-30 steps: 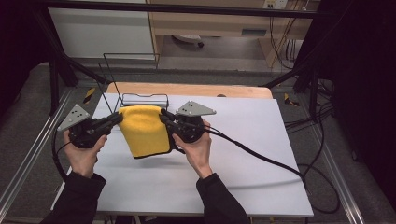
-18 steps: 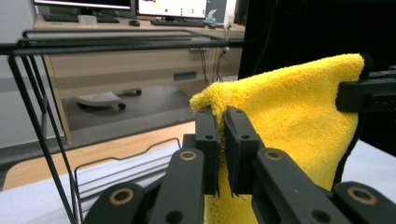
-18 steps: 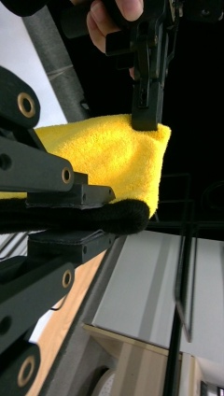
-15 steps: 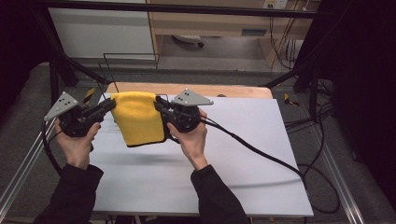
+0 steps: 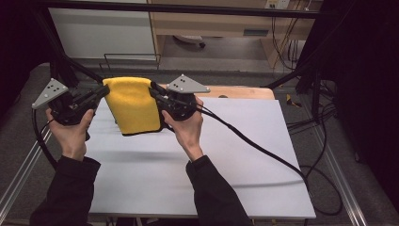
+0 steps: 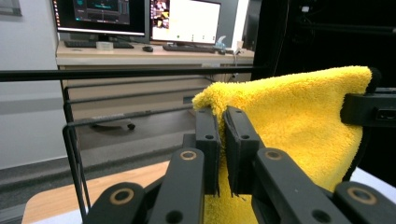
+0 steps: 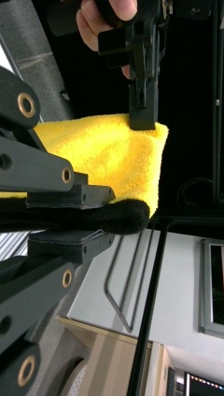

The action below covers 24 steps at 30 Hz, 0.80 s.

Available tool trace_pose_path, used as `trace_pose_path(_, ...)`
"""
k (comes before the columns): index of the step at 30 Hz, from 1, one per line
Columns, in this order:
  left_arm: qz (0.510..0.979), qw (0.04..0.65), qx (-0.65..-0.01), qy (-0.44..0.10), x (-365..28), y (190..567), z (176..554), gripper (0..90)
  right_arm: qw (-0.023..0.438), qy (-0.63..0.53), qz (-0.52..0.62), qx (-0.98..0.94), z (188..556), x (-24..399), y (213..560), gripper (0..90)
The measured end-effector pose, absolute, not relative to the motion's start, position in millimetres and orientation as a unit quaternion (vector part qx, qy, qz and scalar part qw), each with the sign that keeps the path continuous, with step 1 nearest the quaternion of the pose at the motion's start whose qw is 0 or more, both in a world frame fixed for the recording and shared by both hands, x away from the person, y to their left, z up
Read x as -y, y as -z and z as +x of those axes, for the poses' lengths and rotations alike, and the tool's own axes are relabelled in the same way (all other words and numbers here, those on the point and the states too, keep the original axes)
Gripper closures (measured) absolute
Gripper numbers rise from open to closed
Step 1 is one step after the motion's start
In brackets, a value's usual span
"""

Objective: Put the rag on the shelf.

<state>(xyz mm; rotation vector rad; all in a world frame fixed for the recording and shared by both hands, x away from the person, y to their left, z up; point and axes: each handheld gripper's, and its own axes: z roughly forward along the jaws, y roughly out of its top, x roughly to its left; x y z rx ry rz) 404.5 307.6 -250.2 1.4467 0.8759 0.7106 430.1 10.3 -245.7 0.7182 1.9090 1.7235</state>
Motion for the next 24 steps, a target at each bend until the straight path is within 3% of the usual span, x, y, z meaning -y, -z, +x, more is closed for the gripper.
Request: trace_pose_path(24, 0.597, 0.628, -0.362, -0.343, -319, 195, 420, 84.5, 0.268, -0.656, 0.246, -0.662, 448, -28, 195, 79.7)
